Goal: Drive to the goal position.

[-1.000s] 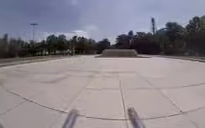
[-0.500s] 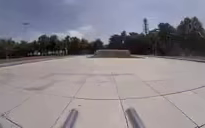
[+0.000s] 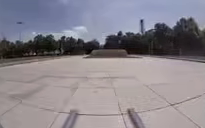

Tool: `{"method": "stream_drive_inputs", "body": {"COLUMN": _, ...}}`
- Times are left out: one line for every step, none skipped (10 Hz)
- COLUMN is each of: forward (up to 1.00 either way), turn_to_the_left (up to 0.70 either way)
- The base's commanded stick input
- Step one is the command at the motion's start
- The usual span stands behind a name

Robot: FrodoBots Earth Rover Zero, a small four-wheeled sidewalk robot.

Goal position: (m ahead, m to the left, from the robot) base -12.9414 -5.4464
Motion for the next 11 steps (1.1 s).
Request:
{"method": "stream_drive_inputs", "body": {"forward": 0.70, "turn_to_the_left": 0.00}}
{"method": "stream_drive_inputs", "body": {"forward": 0.70, "turn_to_the_left": 0.00}}
{"method": "stream_drive_inputs", "body": {"forward": 0.70, "turn_to_the_left": 0.00}}
{"method": "stream_drive_inputs", "body": {"forward": 0.70, "turn_to_the_left": 0.00}}
{"method": "stream_drive_inputs", "body": {"forward": 0.70, "turn_to_the_left": 0.00}}
{"method": "stream_drive_inputs", "body": {"forward": 0.70, "turn_to_the_left": 0.00}}
{"method": "stream_drive_inputs", "body": {"forward": 0.70, "turn_to_the_left": 0.00}}
{"method": "stream_drive_inputs", "body": {"forward": 0.70, "turn_to_the_left": 0.00}}
{"method": "stream_drive_inputs", "body": {"forward": 0.70, "turn_to_the_left": 0.00}}
{"method": "stream_drive_inputs", "body": {"forward": 0.70, "turn_to_the_left": 0.00}}
{"method": "stream_drive_inputs", "body": {"forward": 0.70, "turn_to_the_left": 0.00}}
